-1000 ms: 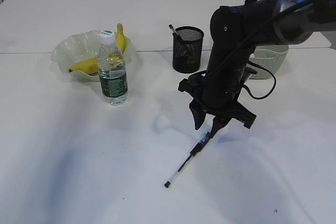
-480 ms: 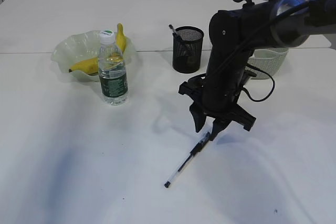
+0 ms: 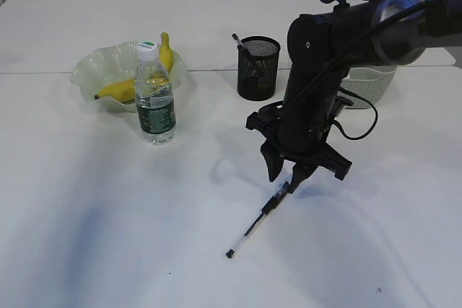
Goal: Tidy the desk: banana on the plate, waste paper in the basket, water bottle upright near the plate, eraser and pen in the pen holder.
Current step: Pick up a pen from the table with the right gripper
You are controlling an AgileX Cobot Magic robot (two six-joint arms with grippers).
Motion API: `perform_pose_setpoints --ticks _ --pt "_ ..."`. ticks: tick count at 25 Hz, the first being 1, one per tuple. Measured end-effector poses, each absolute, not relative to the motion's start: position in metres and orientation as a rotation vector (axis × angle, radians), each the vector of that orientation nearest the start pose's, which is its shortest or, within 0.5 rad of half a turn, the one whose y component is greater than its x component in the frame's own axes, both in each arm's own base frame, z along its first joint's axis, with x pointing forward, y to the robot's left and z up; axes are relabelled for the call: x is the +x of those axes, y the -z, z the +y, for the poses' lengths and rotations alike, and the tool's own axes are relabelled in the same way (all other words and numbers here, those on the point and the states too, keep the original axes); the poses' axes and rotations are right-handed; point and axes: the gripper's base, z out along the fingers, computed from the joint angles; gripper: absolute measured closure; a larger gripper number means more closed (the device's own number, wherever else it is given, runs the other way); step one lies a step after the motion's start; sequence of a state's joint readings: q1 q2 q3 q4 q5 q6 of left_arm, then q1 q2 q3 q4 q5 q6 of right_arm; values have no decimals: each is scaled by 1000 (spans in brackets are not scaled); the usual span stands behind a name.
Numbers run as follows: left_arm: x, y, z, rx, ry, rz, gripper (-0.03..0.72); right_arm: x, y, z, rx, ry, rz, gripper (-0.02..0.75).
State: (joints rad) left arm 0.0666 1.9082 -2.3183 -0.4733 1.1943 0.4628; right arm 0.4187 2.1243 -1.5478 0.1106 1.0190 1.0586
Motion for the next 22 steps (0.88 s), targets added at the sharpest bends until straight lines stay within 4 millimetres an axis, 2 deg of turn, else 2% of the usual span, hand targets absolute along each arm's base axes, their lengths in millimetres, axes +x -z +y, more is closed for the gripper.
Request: perform_pose_setpoints --ticks 22 --pt "407 -465 -12 463 292 2124 496 379 -154 178 1101 -174 2955 459"
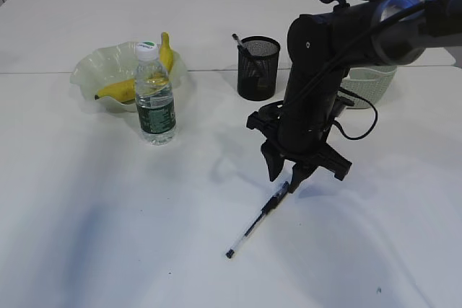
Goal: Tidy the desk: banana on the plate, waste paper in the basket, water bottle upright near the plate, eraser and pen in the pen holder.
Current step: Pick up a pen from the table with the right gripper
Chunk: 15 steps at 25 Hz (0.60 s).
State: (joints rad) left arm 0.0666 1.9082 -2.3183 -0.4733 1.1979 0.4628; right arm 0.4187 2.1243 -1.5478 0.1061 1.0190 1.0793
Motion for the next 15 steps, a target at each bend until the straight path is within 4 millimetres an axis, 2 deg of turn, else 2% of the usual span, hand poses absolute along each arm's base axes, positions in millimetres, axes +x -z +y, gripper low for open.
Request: perform_pose_setpoints --ticks 9,15 --pt "407 -465 -11 463 288 2125 496 379 -142 181 1131 -179 2983 459" --pt "407 -465 -11 463 288 2125 496 379 -142 181 1120 -183 2987 459"
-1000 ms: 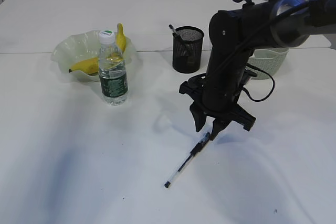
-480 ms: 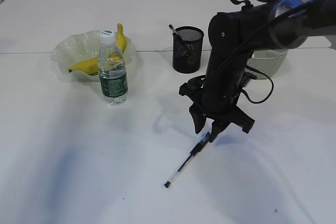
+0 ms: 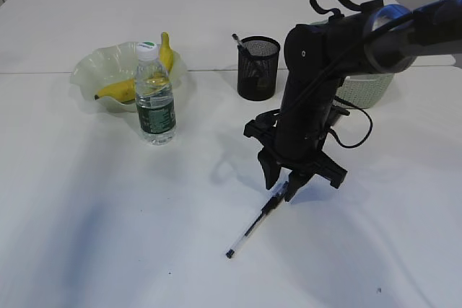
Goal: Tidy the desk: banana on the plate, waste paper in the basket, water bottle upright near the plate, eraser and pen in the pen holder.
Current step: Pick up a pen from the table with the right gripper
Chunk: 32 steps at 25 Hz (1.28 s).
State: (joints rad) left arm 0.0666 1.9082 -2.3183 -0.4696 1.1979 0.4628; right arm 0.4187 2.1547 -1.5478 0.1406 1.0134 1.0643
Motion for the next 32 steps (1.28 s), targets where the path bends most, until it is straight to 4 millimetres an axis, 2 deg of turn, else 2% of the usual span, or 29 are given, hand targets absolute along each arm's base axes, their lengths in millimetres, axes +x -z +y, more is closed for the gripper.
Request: perform_pose_setpoints --ticks 9,32 --pt "407 -465 -11 464 287 2127 496 379 -131 182 1137 -171 3009 459" --pt "406 -465 -11 464 285 2129 495 380 -131 182 1123 -176 3003 460"
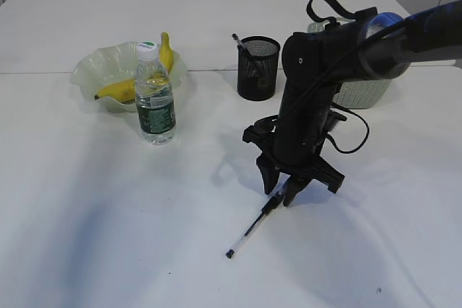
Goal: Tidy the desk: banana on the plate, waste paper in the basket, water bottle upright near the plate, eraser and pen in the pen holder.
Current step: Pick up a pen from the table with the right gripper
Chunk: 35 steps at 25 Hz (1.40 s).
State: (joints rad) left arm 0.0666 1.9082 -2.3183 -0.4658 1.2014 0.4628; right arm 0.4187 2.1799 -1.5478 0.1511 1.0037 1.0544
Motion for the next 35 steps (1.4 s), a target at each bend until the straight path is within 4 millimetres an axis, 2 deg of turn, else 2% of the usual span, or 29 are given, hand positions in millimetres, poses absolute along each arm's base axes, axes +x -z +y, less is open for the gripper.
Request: perform_pose_setpoints --ticks 35 --pt "406 -464 -11 466 286 2132 495 381 -126 181 1113 -151 3006 460"
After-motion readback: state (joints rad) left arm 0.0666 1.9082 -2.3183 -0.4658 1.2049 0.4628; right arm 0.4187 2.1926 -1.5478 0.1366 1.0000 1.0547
